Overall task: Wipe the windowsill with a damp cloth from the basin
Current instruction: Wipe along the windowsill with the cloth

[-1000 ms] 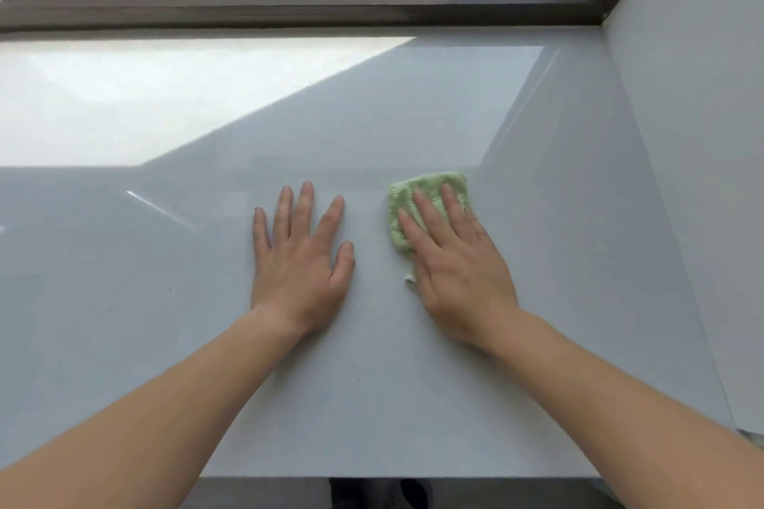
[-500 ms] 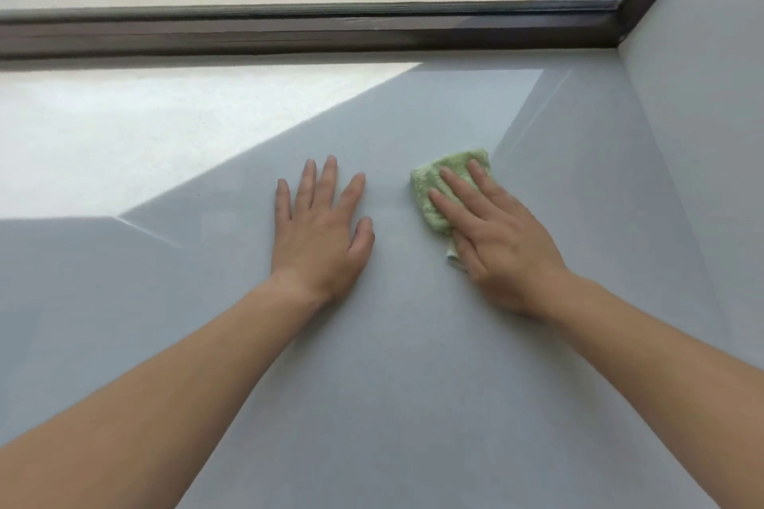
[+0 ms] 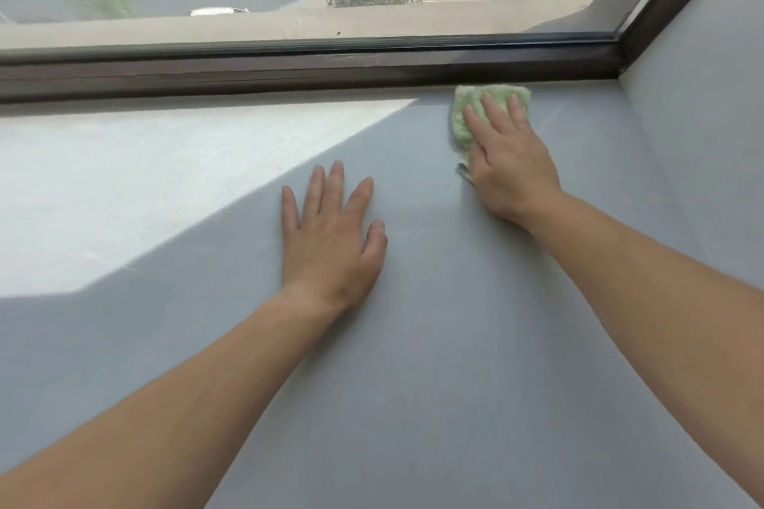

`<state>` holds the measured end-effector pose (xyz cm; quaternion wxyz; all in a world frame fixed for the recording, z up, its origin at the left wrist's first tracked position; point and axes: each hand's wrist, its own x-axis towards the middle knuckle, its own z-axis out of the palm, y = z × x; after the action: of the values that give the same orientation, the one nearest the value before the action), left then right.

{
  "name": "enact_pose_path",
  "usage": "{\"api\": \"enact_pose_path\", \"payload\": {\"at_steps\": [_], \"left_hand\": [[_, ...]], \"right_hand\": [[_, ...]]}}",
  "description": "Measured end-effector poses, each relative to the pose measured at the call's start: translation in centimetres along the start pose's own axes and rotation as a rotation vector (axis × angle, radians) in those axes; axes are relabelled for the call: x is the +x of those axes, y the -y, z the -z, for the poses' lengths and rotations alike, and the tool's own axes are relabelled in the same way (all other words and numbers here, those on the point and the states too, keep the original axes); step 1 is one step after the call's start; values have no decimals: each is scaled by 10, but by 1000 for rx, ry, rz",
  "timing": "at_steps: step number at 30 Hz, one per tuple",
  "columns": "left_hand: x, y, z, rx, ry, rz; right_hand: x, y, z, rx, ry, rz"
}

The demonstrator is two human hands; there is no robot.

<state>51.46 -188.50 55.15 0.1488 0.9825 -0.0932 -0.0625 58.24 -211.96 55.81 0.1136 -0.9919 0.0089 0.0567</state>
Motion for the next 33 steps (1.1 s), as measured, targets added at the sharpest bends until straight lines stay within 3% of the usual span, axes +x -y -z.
{"api": "enact_pose_path", "payload": {"at_steps": [2, 6, 8, 10, 13, 15, 20, 25, 31, 33], "left_hand": [[1, -1, -6, 93, 18, -3], [1, 0, -8, 131, 4, 5], [2, -2, -6, 142, 19, 3], [2, -4, -4, 130, 46, 13], [7, -14, 2, 87, 24, 25], [14, -30, 3, 34, -10, -40], [26, -78, -16, -59, 91, -153], [21, -78, -30, 72, 70, -175], [22, -81, -30, 79, 59, -172], [22, -82, -30, 69, 64, -175]], "right_hand": [[11, 23, -6, -17, -55, -66], [-1, 54, -21, -4, -8, 291], [5, 36, -12, 30, 10, 334], [15, 1, -4, 37, -5, 242], [21, -51, 11, 49, -78, -49], [20, -48, 11, 30, -109, -154], [1, -43, 4, -31, -38, 150], [22, -103, 23, 1, -128, -211], [-9, -101, 15, -8, -125, -115], [-6, -114, 20, 5, -133, -195]]}}
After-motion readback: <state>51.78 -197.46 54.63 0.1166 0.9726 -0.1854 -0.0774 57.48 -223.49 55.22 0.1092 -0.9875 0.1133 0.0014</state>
